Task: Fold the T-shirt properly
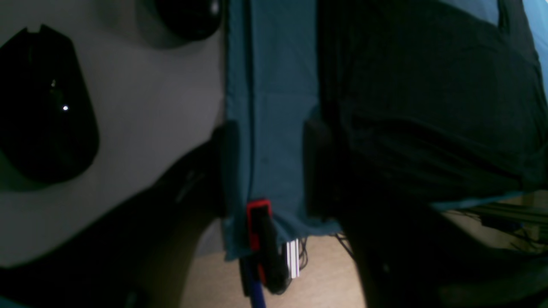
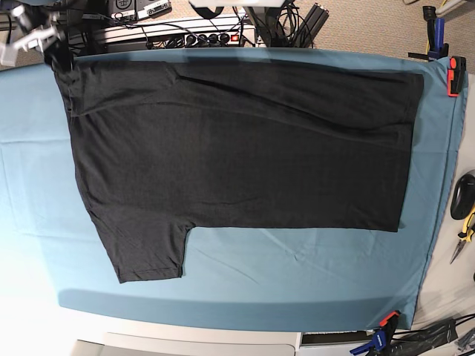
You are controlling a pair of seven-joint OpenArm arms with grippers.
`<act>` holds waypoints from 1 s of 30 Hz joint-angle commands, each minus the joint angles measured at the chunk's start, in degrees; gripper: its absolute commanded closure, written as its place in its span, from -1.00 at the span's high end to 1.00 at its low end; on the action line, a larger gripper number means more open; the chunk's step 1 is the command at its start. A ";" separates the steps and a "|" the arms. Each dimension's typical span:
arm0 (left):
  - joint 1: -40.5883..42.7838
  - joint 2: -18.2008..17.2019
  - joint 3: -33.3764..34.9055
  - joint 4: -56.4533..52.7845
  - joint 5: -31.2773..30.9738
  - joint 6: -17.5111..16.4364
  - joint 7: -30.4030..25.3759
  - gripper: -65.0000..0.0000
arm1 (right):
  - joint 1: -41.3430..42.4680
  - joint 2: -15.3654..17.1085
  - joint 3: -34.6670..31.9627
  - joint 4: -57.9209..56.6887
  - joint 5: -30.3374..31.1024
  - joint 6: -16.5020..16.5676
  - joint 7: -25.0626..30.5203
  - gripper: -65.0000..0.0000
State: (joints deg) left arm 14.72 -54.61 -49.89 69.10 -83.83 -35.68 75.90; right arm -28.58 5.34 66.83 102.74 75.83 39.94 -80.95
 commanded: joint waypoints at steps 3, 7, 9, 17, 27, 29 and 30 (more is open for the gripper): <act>-0.28 -2.05 -0.59 0.68 -1.17 -0.20 -0.96 -0.21 | 0.02 0.68 -3.02 0.63 -1.38 0.06 0.95 -0.18; -0.28 -2.05 -0.59 0.68 -1.17 -0.20 -0.96 -0.21 | 0.02 0.66 -6.56 0.63 -6.32 0.06 0.95 -0.18; -0.26 -2.05 -0.59 0.68 -1.17 -0.20 -0.94 -0.21 | 0.02 0.66 -7.15 0.63 -9.01 0.06 2.03 -0.18; -0.28 -2.03 -0.59 0.68 -1.17 -0.20 -0.94 -0.21 | 0.02 0.68 -7.15 0.66 -13.16 0.06 4.96 -0.24; -0.28 -2.05 -0.59 0.68 -1.17 -0.20 -0.96 -0.21 | 2.82 0.68 -7.17 0.66 -18.73 0.06 8.70 -0.34; -0.28 -2.03 -0.59 0.68 -1.17 -0.20 -0.96 -0.21 | 3.30 0.68 -7.17 0.66 -18.71 0.06 8.72 -0.60; -0.28 -2.03 -0.59 0.68 -1.17 -0.22 -0.96 -0.22 | 3.39 0.68 -7.17 0.66 -18.71 0.06 8.70 -0.74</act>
State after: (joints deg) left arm 14.72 -54.61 -49.89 69.10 -83.81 -35.68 75.88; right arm -25.06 5.23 59.33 102.63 55.79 39.94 -73.36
